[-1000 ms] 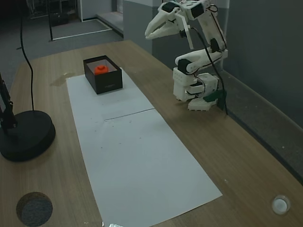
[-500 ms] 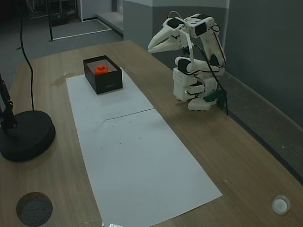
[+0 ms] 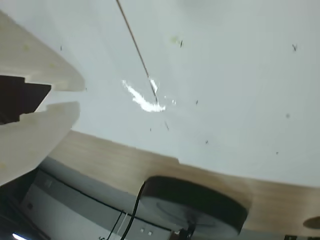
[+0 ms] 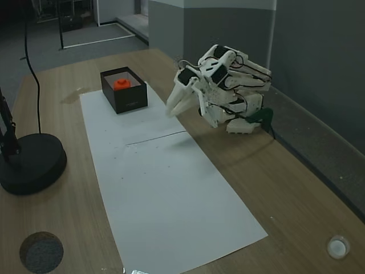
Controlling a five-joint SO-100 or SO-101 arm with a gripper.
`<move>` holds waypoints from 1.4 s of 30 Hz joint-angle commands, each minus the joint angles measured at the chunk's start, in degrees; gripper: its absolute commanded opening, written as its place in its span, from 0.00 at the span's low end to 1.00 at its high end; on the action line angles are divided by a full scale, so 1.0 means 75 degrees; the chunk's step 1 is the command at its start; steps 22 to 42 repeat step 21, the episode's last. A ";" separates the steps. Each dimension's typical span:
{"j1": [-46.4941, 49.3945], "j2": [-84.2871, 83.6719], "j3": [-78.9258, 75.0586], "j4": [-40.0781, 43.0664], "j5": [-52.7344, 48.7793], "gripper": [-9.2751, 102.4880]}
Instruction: Grab a orange square and put it in the box.
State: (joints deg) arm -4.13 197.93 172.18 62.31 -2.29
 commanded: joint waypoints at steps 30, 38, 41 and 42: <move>0.0035 0.0141 -0.0035 0.1559 0.0715 0.08; 0.0035 0.0141 -0.0035 0.1559 0.0715 0.08; 0.0035 0.0141 -0.0035 0.1559 0.0715 0.08; 0.0035 0.0141 -0.0035 0.1559 0.0715 0.08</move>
